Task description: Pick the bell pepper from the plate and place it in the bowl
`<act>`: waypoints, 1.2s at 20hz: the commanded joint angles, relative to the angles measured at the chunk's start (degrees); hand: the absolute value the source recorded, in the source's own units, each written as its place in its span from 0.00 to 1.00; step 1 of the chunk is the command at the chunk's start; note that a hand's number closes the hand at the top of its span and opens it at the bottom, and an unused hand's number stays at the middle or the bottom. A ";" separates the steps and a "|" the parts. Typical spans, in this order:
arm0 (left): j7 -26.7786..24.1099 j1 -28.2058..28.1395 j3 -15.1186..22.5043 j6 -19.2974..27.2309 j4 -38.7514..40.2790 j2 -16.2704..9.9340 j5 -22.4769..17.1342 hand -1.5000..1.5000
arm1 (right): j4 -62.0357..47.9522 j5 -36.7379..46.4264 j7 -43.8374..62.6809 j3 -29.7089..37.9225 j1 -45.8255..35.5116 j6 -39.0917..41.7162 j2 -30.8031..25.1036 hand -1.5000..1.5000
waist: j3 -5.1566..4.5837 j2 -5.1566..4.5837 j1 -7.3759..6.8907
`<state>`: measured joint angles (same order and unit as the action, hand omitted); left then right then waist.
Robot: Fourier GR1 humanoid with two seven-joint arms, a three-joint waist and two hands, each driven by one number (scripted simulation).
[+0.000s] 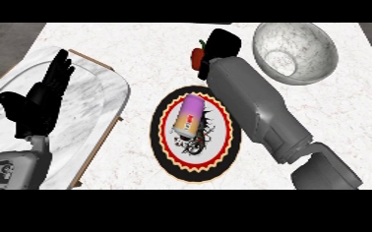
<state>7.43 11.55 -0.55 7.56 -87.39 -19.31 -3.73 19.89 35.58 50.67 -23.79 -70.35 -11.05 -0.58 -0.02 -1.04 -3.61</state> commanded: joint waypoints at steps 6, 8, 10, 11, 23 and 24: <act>0.91 -1.38 -0.87 -0.04 -0.69 -0.52 0.23 0.50 | 0.30 11.15 12.52 -5.16 -13.37 -11.43 -1.79 1.00 | -0.05 1.01 1.74; 0.15 -1.03 -1.24 0.31 1.09 0.30 0.08 0.50 | 0.73 11.54 15.45 -3.92 -17.93 -10.34 -2.90 1.00 | -0.07 1.00 2.34; -1.62 -3.14 -1.83 0.49 1.23 0.05 0.69 0.50 | 2.58 11.78 16.44 -2.92 -17.14 -12.24 -2.74 1.00 | -0.04 1.23 3.05; 3.22 -1.41 -1.42 0.54 -1.75 -0.40 0.19 0.50 | 2.95 11.74 14.62 -2.22 -17.92 -10.84 -5.33 1.00 | 0.03 1.35 3.15; -2.31 -2.28 -3.61 -1.71 2.24 -0.23 0.07 0.50 | 4.95 10.54 4.73 6.11 -8.53 -17.53 -13.85 1.00 | -0.01 0.74 3.05; -0.08 -2.52 -2.48 0.09 -0.42 0.87 1.14 0.50 | 5.25 10.93 3.14 6.31 -6.10 -19.90 -14.93 1.00 | 0.03 0.81 3.01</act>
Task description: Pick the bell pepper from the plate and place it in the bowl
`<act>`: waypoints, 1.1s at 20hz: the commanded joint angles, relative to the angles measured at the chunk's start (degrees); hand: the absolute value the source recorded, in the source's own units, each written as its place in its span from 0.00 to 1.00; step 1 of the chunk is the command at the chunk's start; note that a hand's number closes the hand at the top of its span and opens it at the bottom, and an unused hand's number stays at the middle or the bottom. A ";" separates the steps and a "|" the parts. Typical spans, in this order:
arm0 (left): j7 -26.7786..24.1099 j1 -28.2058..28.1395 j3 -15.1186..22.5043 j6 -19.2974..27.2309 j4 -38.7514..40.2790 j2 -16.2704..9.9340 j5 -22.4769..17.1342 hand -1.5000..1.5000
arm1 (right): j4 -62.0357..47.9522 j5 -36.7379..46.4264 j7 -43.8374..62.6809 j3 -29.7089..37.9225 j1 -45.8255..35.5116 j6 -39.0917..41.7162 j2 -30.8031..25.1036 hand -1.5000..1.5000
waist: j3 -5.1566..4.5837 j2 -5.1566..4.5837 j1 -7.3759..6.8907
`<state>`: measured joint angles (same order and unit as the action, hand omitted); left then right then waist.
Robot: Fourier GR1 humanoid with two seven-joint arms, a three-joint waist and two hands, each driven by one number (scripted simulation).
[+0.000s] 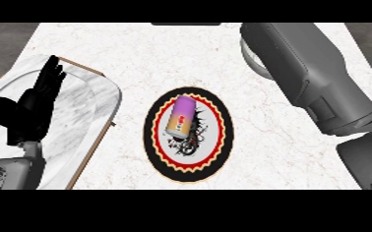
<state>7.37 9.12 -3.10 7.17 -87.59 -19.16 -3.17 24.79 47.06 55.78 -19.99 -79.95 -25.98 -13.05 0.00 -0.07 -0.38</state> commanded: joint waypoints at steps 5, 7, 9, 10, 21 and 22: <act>-0.83 -1.66 -0.82 -1.60 -1.60 -0.82 0.40 0.50 | 0.05 -3.27 -11.21 6.57 9.60 -7.64 -6.18 1.00 | 0.03 -0.14 -0.50; -0.19 1.94 1.25 1.54 0.37 2.46 2.54 0.50 | -4.91 -4.27 -15.96 8.95 8.04 -8.16 -8.68 1.00 | 0.04 -0.71 -1.27; -0.81 2.42 1.48 1.55 0.87 3.07 3.04 0.50 | -5.15 -4.39 -17.77 9.66 10.14 -9.91 -7.24 1.00 | 0.03 -0.55 -0.92; 1.69 2.43 -0.77 -0.58 -0.01 0.68 0.81 0.50 | -5.31 -5.06 -19.14 10.75 10.69 -10.96 -7.55 1.00 | 0.04 -0.51 -1.09; -0.97 1.04 -2.59 -3.07 1.40 -0.07 -0.67 0.50 | -14.53 -12.45 -27.28 18.89 16.10 0.87 -13.28 0.00 | 0.11 -1.10 -1.68; -0.72 0.98 -1.21 -2.53 0.04 0.61 0.56 0.50 | -15.15 -12.42 -27.71 18.96 14.83 3.25 -13.31 0.00 | 0.11 -1.01 -1.94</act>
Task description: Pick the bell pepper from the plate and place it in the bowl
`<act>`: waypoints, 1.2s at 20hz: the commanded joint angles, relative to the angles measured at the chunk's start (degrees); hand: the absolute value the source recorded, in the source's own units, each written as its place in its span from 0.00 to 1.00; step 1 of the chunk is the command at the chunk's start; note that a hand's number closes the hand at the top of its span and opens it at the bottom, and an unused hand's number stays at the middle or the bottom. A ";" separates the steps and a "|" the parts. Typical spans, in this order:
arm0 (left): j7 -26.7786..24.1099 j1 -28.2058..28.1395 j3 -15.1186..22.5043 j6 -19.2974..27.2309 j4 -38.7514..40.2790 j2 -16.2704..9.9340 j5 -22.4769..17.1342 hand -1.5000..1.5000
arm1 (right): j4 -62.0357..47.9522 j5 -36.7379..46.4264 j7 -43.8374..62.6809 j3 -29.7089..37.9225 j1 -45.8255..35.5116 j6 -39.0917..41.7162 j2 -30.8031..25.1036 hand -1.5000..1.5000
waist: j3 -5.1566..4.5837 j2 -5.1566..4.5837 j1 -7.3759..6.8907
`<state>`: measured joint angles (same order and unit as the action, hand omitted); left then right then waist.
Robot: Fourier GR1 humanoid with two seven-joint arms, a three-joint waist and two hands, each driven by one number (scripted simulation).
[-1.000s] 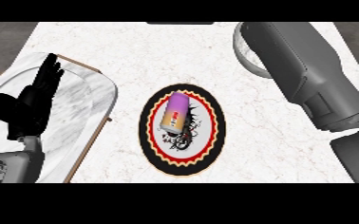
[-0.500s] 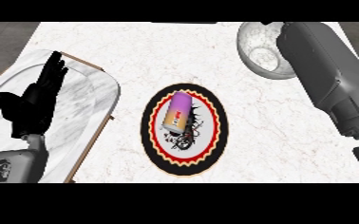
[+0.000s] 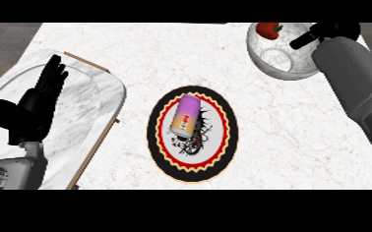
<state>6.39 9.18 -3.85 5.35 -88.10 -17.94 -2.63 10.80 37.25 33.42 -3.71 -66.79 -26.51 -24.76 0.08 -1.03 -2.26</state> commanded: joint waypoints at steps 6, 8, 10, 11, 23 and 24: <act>0.43 0.59 -1.20 -0.14 0.60 -0.20 -0.06 0.50 | 6.62 -12.35 -19.72 12.16 8.12 -5.05 -0.33 0.00 | 0.13 0.42 1.29; -0.88 -0.81 -0.91 -0.09 0.71 0.32 0.17 0.50 | 10.29 -16.56 -20.93 16.67 5.53 -8.44 -1.11 0.00 | 0.16 0.52 1.36; -0.65 -1.17 -1.87 -0.50 0.34 -0.77 -0.14 0.50 | 14.36 -20.16 -24.55 20.30 6.74 -12.96 0.07 0.00 | 0.16 0.91 2.01; -0.10 0.41 -0.76 1.03 1.23 1.14 0.60 0.50 | 16.27 -22.04 -27.57 21.74 7.32 -11.95 0.20 0.00 | 0.15 0.81 2.66; -1.46 -3.97 -3.40 -0.04 0.03 0.21 0.54 0.50 | 42.76 -36.97 -32.15 28.40 36.95 4.66 -0.93 0.00 | -0.14 1.69 4.36; 2.31 -4.75 -2.40 0.65 -4.29 0.15 1.11 0.50 | 45.74 -38.13 -32.92 29.17 40.24 5.35 -0.92 0.00 | -0.11 1.76 4.14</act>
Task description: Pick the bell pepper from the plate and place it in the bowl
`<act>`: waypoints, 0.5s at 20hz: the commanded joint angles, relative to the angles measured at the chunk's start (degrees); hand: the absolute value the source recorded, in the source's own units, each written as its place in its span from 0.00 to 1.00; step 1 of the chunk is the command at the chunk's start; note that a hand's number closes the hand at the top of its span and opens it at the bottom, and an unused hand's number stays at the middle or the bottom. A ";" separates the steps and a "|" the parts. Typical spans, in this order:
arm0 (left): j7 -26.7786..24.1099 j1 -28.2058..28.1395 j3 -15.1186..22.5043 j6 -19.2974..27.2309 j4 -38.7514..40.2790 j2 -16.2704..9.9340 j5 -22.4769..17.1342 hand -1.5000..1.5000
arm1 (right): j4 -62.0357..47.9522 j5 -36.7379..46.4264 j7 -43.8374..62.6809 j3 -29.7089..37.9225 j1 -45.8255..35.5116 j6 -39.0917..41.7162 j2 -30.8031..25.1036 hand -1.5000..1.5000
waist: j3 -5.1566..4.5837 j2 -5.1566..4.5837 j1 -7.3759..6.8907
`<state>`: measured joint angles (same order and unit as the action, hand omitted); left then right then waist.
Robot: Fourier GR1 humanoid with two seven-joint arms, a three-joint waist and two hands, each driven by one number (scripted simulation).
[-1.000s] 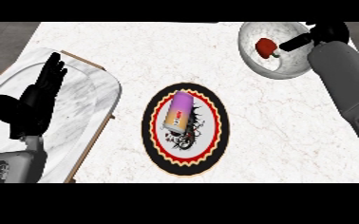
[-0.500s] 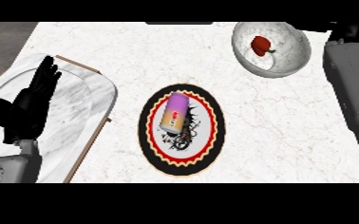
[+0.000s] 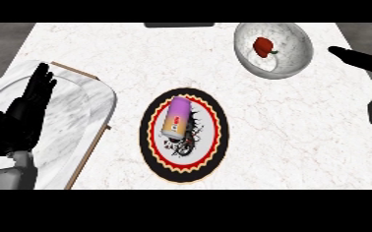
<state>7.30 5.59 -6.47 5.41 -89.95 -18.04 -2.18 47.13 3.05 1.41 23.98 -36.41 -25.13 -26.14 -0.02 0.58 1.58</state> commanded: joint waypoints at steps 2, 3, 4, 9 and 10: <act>2.32 1.47 -0.54 0.32 -1.34 -0.34 0.29 0.50 | 15.65 -7.37 1.74 2.99 12.38 7.95 -1.02 0.00 | -0.04 0.09 0.53; 0.55 -2.50 0.56 0.90 -2.53 1.01 1.35 0.50 | 18.97 -8.81 3.94 3.18 15.29 9.45 -0.46 0.00 | -0.06 0.19 0.46; 0.92 -0.81 -0.01 0.24 -1.51 0.42 0.65 0.50 | 21.34 -10.88 1.63 4.29 18.82 13.13 -1.16 0.00 | -0.05 0.20 1.06; 1.09 2.36 -0.69 -1.42 0.64 0.26 0.87 0.50 | 32.28 -14.37 1.29 6.64 26.84 13.75 0.85 0.00 | 0.01 -0.44 -0.99; -0.21 2.25 -0.81 -1.57 2.23 0.67 1.26 0.50 | 34.14 -14.86 2.28 6.99 27.32 14.21 0.23 0.00 | 0.00 -0.47 -1.07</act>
